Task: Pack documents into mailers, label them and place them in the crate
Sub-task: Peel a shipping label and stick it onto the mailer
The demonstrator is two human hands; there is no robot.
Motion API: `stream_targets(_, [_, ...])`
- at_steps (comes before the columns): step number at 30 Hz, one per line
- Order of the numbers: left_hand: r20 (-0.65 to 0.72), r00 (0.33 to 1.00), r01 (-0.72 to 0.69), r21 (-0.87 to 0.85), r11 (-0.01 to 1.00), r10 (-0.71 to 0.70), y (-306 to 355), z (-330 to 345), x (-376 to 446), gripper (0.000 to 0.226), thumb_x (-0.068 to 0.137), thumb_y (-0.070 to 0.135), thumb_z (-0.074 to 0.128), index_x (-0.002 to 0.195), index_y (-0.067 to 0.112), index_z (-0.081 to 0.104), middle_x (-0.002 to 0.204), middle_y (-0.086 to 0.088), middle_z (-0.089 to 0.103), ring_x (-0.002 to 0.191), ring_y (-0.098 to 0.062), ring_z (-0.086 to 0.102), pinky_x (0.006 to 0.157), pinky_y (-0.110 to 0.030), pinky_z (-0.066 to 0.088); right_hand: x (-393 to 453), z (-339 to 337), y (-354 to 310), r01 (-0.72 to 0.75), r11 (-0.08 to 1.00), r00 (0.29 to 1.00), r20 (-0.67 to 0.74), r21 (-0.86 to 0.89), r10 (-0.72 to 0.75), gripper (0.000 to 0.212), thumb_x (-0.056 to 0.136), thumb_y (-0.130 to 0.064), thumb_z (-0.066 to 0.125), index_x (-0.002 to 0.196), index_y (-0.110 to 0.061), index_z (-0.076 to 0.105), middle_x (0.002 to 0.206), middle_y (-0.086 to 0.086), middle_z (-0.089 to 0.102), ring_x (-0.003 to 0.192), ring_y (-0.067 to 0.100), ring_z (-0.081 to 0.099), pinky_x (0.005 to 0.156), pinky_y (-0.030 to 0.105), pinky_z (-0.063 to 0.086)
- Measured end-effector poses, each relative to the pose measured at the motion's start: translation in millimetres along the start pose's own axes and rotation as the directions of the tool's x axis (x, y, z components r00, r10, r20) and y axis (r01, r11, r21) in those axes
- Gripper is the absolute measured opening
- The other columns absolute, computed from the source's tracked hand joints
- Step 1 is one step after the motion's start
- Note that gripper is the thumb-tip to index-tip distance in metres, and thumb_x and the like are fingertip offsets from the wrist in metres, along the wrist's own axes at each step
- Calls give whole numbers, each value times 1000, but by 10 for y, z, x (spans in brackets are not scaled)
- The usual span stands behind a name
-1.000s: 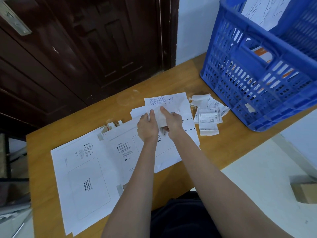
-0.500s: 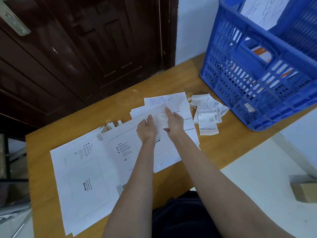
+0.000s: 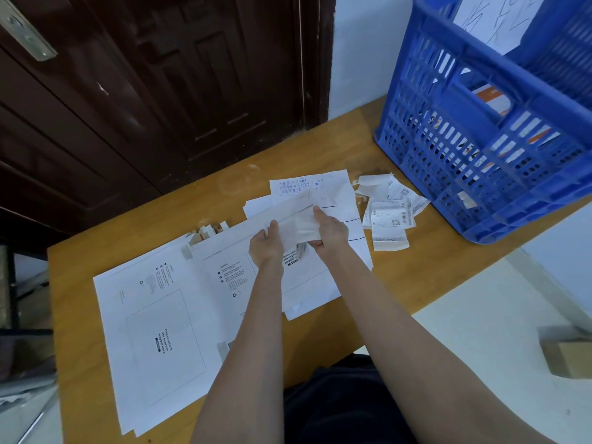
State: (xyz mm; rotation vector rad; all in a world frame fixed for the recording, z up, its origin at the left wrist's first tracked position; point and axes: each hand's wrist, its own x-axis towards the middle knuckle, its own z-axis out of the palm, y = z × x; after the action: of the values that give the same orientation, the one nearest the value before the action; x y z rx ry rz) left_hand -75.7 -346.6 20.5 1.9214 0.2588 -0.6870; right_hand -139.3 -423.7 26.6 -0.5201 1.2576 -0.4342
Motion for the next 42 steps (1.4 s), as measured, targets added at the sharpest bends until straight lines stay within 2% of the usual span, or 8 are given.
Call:
stream_targets(3, [2,1000,11,14,1000,-11,-23,-9,12,46,93,38,55,104,-6,63,117,-25,60,106,-44,58,71,-42,50,-10,-20,-4,-8,1000,1000,-7,3,8,25,89,-24,67,74,-12,51,72,4,51,61,18,50,33,16,38])
stream_targets(5, [5,1000,12,17,1000,-12,-34,-24,23,43,92,38,55,100,-3,64,111,-25,61,75,-34,56,57,-31,43,-11,-22,2,-23,1000,1000,-10,12,23,25,89,-24,67,74,-11,52,74,4,53,63,18,51,37,20,40])
stream_targets(9, [12,997,79,-19,997,-79,-19,-74,29,33,93,37,55,81,7,55,69,-9,49,49,-16,32,44,-24,27,-53,-14,17,-35,999,999,-12,30,36,24,89,-21,67,72,-10,53,73,5,55,61,18,52,40,22,43])
stream_targets(13, [11,993,114,-55,992,-113,-23,-111,34,39,93,36,55,64,13,45,62,-1,40,46,-16,29,44,-25,26,-70,-2,33,-35,998,999,-1,56,35,20,88,-20,68,76,-10,56,75,5,57,62,19,55,42,22,45])
stream_targets(27, [26,991,133,-44,990,-132,-54,-155,39,38,93,38,55,65,14,47,61,-1,42,47,-13,33,44,-23,28,-81,-42,12,-69,995,997,-29,74,72,23,87,-18,69,74,-9,53,70,5,51,55,16,47,35,17,38])
stream_targets(32, [-20,990,137,-29,990,-138,-110,-269,104,43,95,35,52,60,13,42,57,-3,39,45,-14,34,46,-22,28,-37,-121,-42,-59,991,996,-57,122,66,18,85,-15,71,79,-9,56,84,7,58,65,19,55,34,15,40])
stream_targets(38, [63,990,125,19,992,-126,-123,-355,137,34,100,38,43,75,14,42,68,0,37,56,-12,35,53,-24,32,13,-228,-89,-56,988,994,-85,147,69,19,84,-15,72,79,-10,55,86,6,57,74,17,58,40,17,48])
stream_targets(42, [57,986,155,-21,988,-154,-109,-333,93,45,100,38,42,128,3,49,69,0,36,56,-12,35,49,-23,36,40,-242,-88,-61,989,994,-81,135,72,20,83,-18,73,79,-10,55,85,6,58,75,18,59,53,25,54])
